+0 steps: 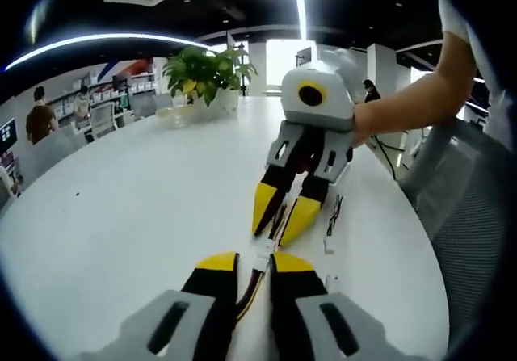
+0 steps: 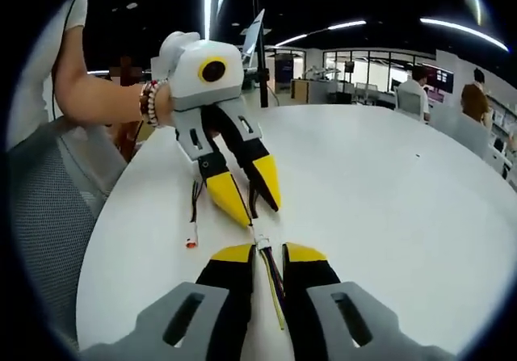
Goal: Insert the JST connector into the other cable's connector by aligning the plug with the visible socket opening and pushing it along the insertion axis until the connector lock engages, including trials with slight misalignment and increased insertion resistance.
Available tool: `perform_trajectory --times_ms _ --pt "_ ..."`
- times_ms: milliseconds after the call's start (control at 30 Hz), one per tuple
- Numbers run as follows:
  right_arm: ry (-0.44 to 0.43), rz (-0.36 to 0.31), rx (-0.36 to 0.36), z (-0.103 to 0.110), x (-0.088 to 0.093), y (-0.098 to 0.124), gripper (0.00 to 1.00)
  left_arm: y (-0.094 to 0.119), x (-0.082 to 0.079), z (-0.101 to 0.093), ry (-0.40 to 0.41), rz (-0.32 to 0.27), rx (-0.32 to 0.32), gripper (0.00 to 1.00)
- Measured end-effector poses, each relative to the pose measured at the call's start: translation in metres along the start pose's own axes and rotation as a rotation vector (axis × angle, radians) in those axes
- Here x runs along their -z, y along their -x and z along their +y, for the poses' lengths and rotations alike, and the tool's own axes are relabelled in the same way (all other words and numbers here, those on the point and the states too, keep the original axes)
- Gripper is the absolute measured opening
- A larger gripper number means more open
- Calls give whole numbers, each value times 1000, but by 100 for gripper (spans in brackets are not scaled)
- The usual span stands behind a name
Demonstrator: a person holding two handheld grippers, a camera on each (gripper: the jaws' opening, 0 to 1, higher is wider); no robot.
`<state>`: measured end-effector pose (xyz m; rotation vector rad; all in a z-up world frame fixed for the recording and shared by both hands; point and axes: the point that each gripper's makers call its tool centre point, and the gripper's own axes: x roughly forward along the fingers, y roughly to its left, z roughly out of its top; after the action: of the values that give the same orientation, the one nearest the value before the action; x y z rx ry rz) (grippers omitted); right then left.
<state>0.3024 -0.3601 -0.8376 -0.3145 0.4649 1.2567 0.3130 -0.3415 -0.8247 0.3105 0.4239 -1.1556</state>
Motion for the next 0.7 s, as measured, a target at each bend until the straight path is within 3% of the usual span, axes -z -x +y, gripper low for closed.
perform_trajectory --times_ms 400,600,700 --pt "1 -36 76 -5 -19 21 8 19 -21 2 -19 -18 -39 12" --pt "-3 -32 76 1 -25 18 8 33 -6 -17 14 5 -30 13" --pt "-2 -30 73 6 -29 17 8 37 -3 -18 10 30 -60 14"
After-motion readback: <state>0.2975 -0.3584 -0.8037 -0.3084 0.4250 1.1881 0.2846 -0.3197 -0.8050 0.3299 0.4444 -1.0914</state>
